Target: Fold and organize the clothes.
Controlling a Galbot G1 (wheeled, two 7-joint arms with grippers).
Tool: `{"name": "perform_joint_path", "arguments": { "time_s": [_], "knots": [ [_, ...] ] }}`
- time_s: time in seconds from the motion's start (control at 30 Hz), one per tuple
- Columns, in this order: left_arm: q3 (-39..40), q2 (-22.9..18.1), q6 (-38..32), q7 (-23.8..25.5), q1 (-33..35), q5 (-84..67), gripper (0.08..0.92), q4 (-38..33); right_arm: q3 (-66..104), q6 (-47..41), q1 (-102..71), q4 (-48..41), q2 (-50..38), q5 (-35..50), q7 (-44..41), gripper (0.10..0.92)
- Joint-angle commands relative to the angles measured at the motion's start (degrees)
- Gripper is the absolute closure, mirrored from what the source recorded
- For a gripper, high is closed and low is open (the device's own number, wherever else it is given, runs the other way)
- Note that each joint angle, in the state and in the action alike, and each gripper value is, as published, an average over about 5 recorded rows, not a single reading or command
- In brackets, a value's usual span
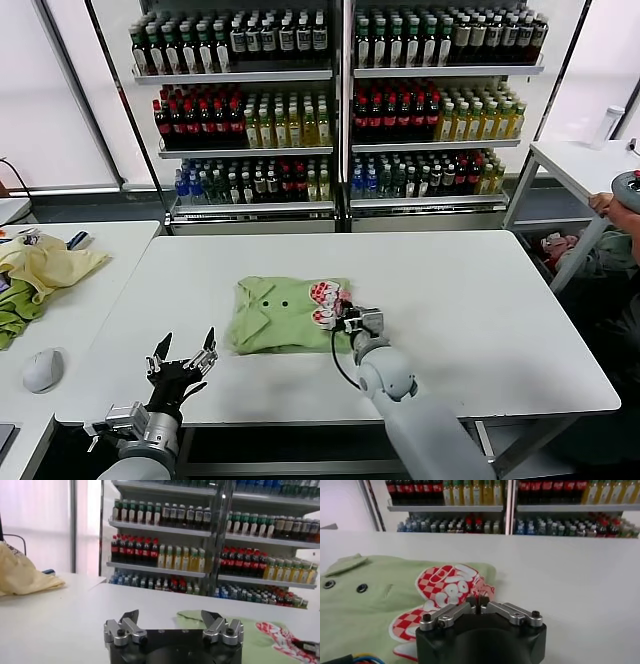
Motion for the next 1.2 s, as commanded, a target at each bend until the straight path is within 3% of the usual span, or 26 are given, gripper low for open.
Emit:
{"name": "perform_joint_path", "arguments": {
  "time_s": [0.03,0.27,0.43,0.93,1.2],
  "knots": [
    [0.1,-0.4,0.7,0.2,0.3,0.2,0.177,-0.6,2.5,-0.7,7.4,-4.1,-8.7,-2.3,-7.5,0.908],
    [0.7,-0.6,1.1,0.7,0.2,1.1,0.177,-0.7,4.3,1.8,5.7,-3.8,-13.0,-7.9,-13.2,0.908],
    [1.8,-1.0,1.2,1.1,-0.1,2.2,0.177,-1.1,6.6,10.7,0.1,2.1,-13.1,-7.6,-10.6,0.883],
    [5.3,-3.6,0.0,2.8,3.1,10.1,0.177,-7.4,26.9,18.3,-31.9,32.2,-14.9,-8.8,-14.6,0.464],
    [7.3,-4.7,-1.2,3.3,4.0,12.9,0.177,-8.4,33.4,22.0,-43.2,35.2,-12.5,-9.1,-16.2,0.242]
  ]
}}
